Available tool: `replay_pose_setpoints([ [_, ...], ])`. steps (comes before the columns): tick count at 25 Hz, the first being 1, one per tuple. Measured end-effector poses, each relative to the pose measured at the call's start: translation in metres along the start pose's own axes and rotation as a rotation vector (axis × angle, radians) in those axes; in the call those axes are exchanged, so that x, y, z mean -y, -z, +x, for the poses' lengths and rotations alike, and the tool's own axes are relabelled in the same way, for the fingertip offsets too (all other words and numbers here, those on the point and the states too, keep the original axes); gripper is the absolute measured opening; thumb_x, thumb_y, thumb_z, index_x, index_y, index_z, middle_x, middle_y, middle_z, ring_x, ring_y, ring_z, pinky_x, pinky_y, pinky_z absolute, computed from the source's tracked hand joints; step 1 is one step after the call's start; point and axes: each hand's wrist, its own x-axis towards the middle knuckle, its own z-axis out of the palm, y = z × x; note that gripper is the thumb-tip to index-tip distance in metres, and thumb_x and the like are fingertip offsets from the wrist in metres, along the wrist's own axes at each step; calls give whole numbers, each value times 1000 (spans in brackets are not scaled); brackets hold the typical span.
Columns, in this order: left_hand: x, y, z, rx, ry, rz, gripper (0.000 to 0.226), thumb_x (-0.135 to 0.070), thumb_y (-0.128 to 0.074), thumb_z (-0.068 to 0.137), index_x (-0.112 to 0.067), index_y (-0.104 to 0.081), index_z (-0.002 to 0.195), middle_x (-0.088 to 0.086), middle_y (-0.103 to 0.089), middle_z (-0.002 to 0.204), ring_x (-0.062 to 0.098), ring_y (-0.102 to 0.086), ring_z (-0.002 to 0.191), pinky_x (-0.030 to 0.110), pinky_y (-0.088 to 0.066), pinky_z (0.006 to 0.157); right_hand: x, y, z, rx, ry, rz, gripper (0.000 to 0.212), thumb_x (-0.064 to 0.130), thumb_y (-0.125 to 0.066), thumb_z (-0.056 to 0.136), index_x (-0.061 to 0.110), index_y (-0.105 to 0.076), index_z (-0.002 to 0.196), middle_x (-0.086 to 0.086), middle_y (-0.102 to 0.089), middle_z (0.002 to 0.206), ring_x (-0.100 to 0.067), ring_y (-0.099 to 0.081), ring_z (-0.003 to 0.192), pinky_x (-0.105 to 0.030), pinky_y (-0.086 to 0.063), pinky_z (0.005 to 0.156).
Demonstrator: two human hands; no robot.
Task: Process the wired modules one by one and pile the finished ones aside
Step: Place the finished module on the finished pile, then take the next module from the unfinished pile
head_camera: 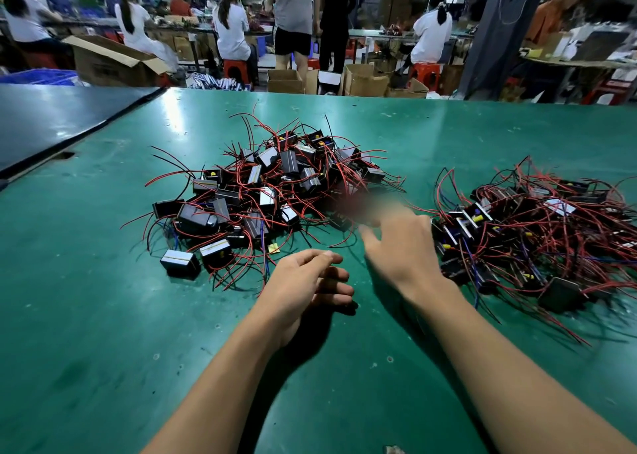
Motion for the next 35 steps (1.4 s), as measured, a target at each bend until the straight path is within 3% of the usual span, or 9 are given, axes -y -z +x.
replay_pose_setpoints([
  [4, -1, -2, 1, -36, -26, -12, 18, -11, -51, 101, 4, -61, 99, 14, -64, 73, 22, -63, 54, 29, -57, 49, 14, -24, 21, 125, -180, 173, 38, 41, -69, 90, 23, -67, 123, -5, -65, 114, -30, -62, 106, -36, -49, 88],
  [11, -5, -4, 4, -31, -3, -27, 15, -10, -52, 100, 3, -61, 98, 15, -62, 73, 20, -61, 50, 27, -57, 49, 18, -47, 46, 138, -296, 40, 62, 54, -73, 82, 23, -53, 131, -11, -47, 128, -35, -50, 121, -41, -41, 98],
  [20, -6, -2, 4, -52, -13, -24, 17, -7, -49, 101, 6, -59, 103, 15, -62, 73, 20, -60, 48, 27, -55, 45, 9, -25, 36, 109, -217, 68, 18, 36, -65, 93, 31, -75, 107, 1, -65, 118, -25, -57, 115, -38, -38, 97],
  [22, -6, -1, 4, -95, -50, -15, 17, -7, -49, 101, 6, -60, 102, 15, -61, 74, 19, -59, 48, 26, -54, 45, 7, -15, 30, 155, -163, 92, 15, 33, -66, 93, 30, -78, 101, 4, -71, 112, -22, -61, 109, -37, -44, 98],
  [24, -6, 2, 6, -164, -109, 26, 14, -5, -49, 100, 2, -61, 99, 14, -61, 76, 16, -58, 47, 25, -52, 43, 5, 0, 24, 274, -107, 197, 11, 30, -70, 91, 28, -79, 96, 6, -75, 103, -15, -66, 97, -31, -51, 92],
  [27, -4, 10, 11, -288, -234, 228, 10, -5, -56, 95, -4, -66, 96, 9, -66, 81, 12, -60, 48, 22, -50, 45, 5, 26, 15, 679, 57, 331, 8, 27, -76, 88, 31, -79, 94, 11, -77, 90, 5, -65, 77, -18, -49, 73],
  [30, -1, 18, 15, -331, -329, 531, 6, -15, -65, 89, -14, -71, 91, 2, -72, 87, 15, -68, 79, 29, -55, 76, 11, 46, 14, 1050, 140, 422, 23, 26, -78, 86, 37, -75, 106, 16, -76, 94, 4, -65, 77, -21, -53, 76],
  [33, 1, 19, 13, -245, -334, 617, 12, -21, -65, 90, -14, -73, 95, 1, -73, 87, 15, -68, 81, 31, -55, 79, 11, 57, 28, 1136, 172, 283, 39, 25, -80, 83, 39, -69, 119, 20, -73, 99, 8, -66, 80, -21, -55, 82],
  [35, 2, 17, 12, -208, -338, 625, 15, -22, -63, 93, -12, -74, 94, 0, -74, 85, 11, -69, 76, 27, -55, 73, 12, 55, 44, 1090, 119, 252, 37, 13, -76, 86, 30, -70, 119, 14, -75, 98, 4, -68, 75, -20, -56, 68],
])
